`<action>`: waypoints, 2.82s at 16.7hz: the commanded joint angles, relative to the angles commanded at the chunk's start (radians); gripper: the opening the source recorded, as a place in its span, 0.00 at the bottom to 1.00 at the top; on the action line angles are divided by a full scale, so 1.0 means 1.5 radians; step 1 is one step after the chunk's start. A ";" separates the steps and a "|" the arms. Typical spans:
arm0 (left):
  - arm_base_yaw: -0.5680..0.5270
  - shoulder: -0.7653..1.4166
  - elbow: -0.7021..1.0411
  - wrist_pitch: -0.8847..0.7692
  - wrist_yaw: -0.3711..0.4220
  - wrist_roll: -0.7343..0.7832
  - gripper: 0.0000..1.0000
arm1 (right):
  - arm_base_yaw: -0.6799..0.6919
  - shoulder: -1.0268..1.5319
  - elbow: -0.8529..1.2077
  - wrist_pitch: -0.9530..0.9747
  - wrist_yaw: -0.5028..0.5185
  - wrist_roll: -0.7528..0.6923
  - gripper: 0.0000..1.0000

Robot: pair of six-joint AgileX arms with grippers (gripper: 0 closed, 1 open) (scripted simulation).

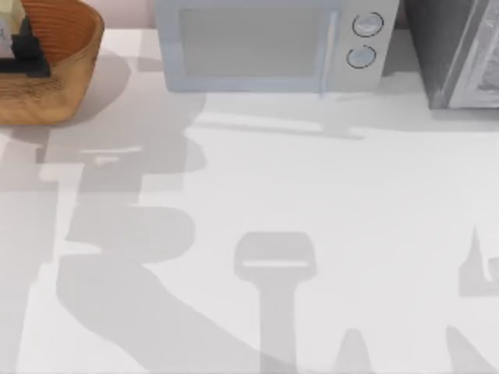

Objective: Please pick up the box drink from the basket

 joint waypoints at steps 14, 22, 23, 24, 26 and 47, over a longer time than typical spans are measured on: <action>-0.013 0.086 0.159 -0.073 -0.012 -0.001 1.00 | 0.000 0.000 0.000 0.000 0.000 0.000 1.00; -0.013 0.086 0.159 -0.073 -0.012 -0.001 0.62 | 0.000 0.000 0.000 0.000 0.000 0.000 1.00; -0.013 0.086 0.159 -0.073 -0.012 -0.001 0.55 | 0.000 0.000 0.000 0.000 0.000 0.000 1.00; -0.013 0.086 0.159 -0.073 -0.012 -0.001 0.47 | 0.000 0.000 0.000 0.000 0.000 0.000 1.00; -0.013 0.086 0.159 -0.073 -0.012 -0.001 0.32 | 0.000 0.000 0.000 0.000 0.000 0.000 1.00; -0.009 -0.008 0.224 -0.223 -0.013 0.001 0.00 | 0.000 0.000 0.000 0.000 0.000 0.000 1.00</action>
